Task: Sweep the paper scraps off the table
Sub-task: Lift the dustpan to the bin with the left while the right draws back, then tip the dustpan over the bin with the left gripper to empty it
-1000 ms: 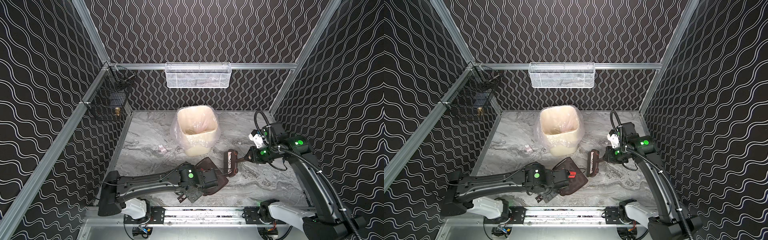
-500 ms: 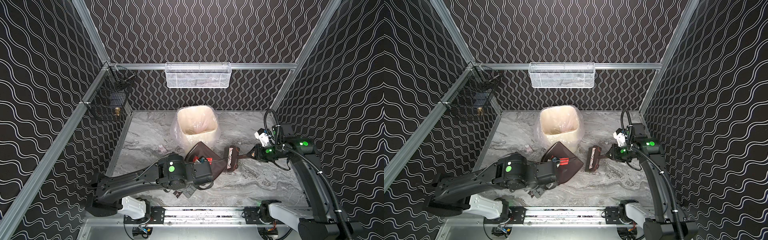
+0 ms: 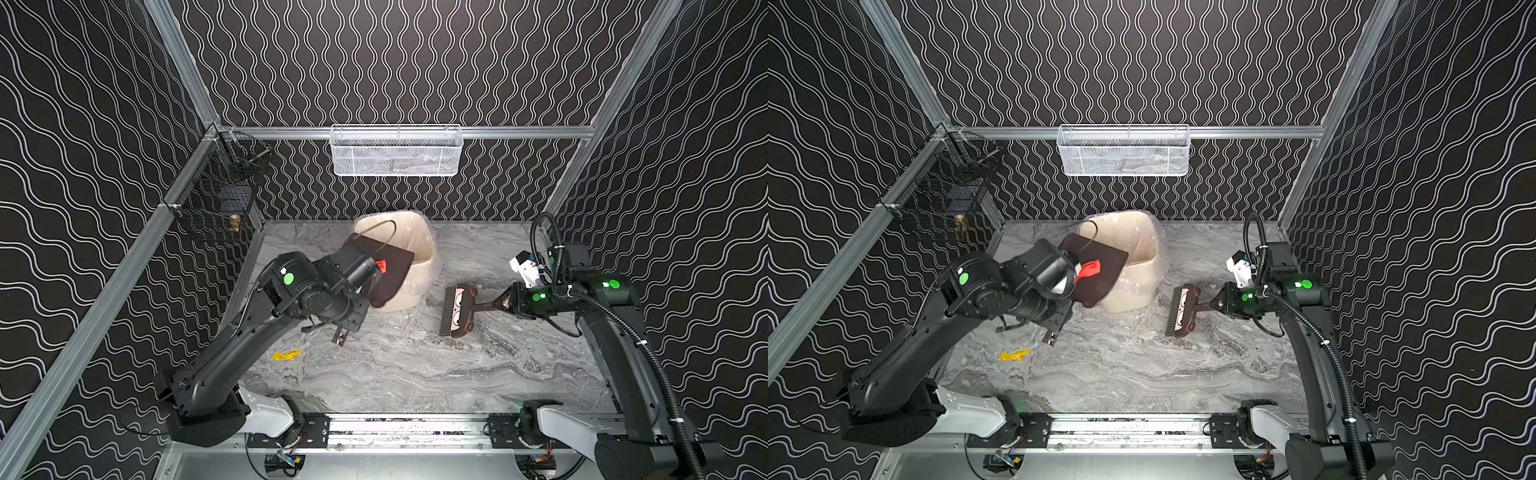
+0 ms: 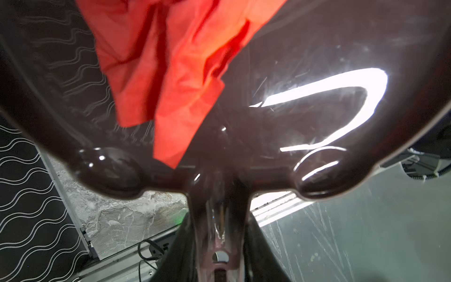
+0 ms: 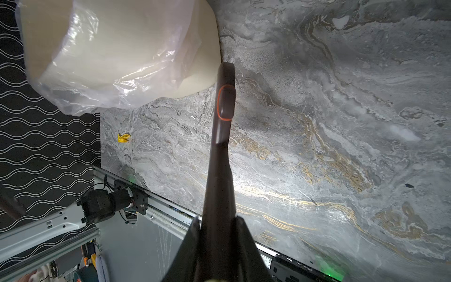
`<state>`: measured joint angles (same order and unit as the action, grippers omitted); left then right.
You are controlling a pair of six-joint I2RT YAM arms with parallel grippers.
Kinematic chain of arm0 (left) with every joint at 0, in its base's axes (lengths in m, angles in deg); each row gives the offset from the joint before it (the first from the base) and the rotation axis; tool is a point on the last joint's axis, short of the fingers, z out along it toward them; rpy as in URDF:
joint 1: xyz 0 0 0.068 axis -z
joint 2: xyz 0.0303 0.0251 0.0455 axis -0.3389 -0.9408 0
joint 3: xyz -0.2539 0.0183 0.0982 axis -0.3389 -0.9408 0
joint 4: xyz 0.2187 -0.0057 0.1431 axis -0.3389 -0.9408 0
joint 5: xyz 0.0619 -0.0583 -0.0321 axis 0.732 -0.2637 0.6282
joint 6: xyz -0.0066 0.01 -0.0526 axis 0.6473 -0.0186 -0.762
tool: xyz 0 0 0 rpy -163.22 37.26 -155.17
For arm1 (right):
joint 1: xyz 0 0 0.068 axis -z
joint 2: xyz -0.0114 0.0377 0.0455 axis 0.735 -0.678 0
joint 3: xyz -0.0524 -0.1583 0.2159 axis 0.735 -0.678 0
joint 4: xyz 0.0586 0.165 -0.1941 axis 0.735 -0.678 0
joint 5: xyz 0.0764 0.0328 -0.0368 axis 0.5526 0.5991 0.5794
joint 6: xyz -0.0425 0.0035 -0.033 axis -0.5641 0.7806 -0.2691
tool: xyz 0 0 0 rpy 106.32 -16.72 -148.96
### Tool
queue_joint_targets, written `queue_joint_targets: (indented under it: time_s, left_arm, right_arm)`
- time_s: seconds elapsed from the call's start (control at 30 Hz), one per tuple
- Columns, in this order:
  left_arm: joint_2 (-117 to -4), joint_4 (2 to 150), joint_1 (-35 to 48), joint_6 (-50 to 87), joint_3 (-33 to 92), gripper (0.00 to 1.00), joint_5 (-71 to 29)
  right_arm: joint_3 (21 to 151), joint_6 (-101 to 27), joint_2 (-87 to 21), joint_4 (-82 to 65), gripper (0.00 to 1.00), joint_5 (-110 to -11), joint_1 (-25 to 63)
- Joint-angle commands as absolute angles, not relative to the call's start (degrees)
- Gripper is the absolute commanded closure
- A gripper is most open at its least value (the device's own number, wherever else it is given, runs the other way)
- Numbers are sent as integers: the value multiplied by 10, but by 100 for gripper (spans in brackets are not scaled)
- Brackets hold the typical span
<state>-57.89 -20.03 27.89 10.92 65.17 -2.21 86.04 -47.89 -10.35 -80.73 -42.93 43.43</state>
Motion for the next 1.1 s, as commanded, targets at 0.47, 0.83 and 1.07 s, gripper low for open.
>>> queue_joint_targets:
  time_s: [0.47,0.83,1.07]
  left_arm:
    - [-676,-244,73,299,755,100,-34]
    - [-768,-244,77,385,844,100,88]
    - [-811,-244,121,422,881,100,237]
  right_arm:
    - [861,-467,-104,-804,100,-414,436]
    - [868,-481,-114,-827,100,-434,437]
    - [860,-483,-118,-837,100,-433,437]
